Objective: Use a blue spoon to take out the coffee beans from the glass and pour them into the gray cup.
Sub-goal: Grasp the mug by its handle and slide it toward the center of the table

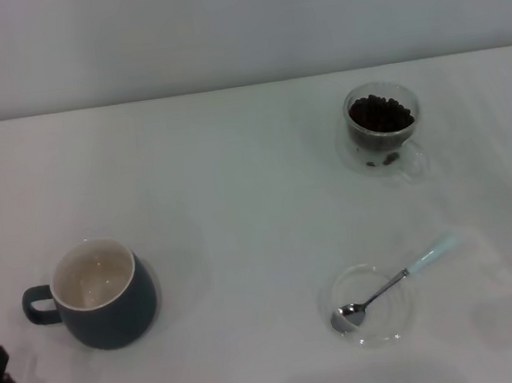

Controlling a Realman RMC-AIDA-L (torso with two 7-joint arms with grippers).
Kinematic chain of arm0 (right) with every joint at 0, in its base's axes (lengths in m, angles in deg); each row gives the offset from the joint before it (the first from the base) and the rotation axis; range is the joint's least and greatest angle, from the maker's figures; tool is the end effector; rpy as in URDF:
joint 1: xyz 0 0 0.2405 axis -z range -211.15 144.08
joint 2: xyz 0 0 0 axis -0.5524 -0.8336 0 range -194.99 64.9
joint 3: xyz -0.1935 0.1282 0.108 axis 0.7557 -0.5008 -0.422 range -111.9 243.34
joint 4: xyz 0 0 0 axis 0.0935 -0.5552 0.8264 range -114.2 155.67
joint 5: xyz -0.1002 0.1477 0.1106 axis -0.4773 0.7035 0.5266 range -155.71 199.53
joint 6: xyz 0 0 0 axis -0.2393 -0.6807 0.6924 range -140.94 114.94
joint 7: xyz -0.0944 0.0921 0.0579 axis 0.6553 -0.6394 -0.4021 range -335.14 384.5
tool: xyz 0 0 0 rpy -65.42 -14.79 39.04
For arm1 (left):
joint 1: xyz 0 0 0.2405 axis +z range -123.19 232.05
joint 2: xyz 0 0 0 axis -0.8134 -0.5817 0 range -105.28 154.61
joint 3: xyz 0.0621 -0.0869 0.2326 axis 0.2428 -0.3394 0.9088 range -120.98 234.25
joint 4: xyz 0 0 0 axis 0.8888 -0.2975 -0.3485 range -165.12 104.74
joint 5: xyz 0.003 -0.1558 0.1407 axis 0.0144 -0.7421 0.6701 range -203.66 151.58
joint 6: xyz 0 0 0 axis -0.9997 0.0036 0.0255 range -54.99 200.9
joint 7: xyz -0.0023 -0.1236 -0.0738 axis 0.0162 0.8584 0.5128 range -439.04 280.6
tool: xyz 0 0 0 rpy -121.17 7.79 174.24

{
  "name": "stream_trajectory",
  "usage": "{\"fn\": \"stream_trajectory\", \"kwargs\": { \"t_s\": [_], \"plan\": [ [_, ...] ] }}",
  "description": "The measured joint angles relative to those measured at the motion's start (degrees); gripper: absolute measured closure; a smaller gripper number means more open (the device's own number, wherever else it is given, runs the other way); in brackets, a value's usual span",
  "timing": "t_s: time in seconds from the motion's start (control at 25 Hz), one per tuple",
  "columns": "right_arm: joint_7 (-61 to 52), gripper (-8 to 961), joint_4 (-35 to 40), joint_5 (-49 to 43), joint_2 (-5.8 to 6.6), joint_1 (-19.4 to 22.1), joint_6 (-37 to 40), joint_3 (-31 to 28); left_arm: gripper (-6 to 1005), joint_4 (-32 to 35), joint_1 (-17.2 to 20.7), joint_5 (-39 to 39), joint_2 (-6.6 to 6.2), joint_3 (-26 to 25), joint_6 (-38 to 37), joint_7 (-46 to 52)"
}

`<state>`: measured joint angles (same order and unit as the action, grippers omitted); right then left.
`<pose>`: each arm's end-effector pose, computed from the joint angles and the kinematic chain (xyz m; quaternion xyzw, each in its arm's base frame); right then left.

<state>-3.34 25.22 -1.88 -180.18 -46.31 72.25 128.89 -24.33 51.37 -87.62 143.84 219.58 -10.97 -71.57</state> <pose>0.3835 0.2494 0.0560 -0.6483 0.2395 0.3737 0.6186 -0.3803 0.1675 -0.0336 -0.7385 -0.2398 -0.2559 0.5759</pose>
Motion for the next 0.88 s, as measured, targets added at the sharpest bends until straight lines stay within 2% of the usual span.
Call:
{"fn": "stream_trajectory", "kwargs": {
  "t_s": [0.28, 0.88],
  "plan": [
    [0.01, 80, -0.37, -0.03, 0.00, 0.11, -0.09, 0.04, 171, -1.34, -3.77, 1.87, -0.08, 0.00, 4.78, 0.04],
    [0.16, 81, -0.70, -0.03, 0.00, 0.25, 0.15, 0.02, 176, -1.11, -8.49, 2.08, 0.10, -0.38, 10.65, -0.06]
  ]
}}
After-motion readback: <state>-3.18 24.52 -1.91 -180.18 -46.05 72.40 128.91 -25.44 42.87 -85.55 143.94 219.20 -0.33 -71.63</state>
